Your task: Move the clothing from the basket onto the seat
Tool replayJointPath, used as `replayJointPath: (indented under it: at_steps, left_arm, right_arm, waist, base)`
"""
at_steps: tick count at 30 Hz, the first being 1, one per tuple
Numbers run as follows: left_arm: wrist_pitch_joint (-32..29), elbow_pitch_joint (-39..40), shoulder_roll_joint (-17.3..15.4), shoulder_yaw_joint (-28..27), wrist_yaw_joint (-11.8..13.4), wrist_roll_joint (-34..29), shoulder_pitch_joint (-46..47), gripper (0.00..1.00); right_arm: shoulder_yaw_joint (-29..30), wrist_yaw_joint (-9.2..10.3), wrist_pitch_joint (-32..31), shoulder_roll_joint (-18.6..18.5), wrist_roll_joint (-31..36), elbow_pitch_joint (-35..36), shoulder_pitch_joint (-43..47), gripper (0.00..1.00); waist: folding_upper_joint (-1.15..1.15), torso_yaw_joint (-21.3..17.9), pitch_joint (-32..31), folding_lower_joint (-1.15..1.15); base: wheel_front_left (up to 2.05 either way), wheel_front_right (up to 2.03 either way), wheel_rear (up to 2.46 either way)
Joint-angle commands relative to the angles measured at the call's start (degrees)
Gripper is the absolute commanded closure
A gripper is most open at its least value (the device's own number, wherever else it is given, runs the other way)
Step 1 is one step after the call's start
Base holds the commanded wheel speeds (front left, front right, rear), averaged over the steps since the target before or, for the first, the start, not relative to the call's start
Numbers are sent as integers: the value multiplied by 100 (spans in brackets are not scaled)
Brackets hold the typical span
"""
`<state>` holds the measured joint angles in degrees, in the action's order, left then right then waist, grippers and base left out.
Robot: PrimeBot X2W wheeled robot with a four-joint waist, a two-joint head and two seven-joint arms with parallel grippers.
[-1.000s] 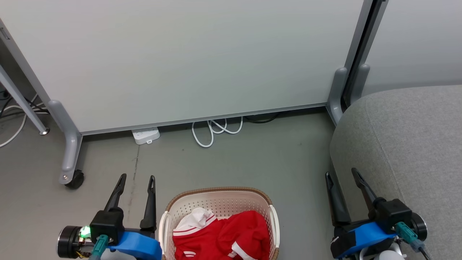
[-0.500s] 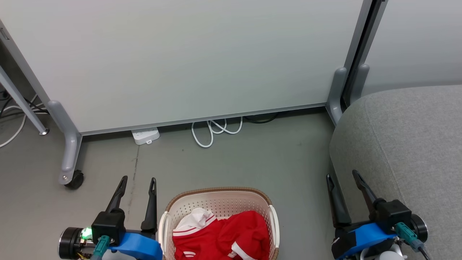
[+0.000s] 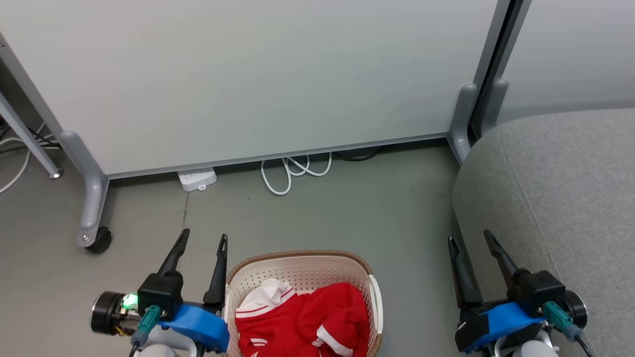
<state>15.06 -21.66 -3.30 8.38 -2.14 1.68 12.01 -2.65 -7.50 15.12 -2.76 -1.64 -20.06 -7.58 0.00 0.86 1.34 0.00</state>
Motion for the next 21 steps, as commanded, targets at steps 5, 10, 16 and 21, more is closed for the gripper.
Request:
replayJointPath:
  at_steps: [5,10,16,21]
  left_arm:
    - [18,-449,-159,208,-217,-117,515,0]
    - [18,-1033,-321,479,-364,-256,1047,0]
    - [17,-1731,-497,852,-474,-370,1674,0]
    - [18,-2278,-649,1212,-513,-440,2194,0]
  right_arm:
    - [-63,2,5,-21,-39,31,-221,0]
    - [-78,2,6,-20,-36,86,-413,0]
    - [-69,3,5,-19,-35,186,-694,0]
    - [-34,2,5,-18,-66,310,-961,0]
  waist:
    - [0,-194,283,0]
    - [0,-449,631,0]
    - [0,-762,1154,0]
    - [0,-958,1657,0]
  base:
    - [0,0,0]
    - [0,0,0]
    - [0,0,0]
    - [0,0,0]
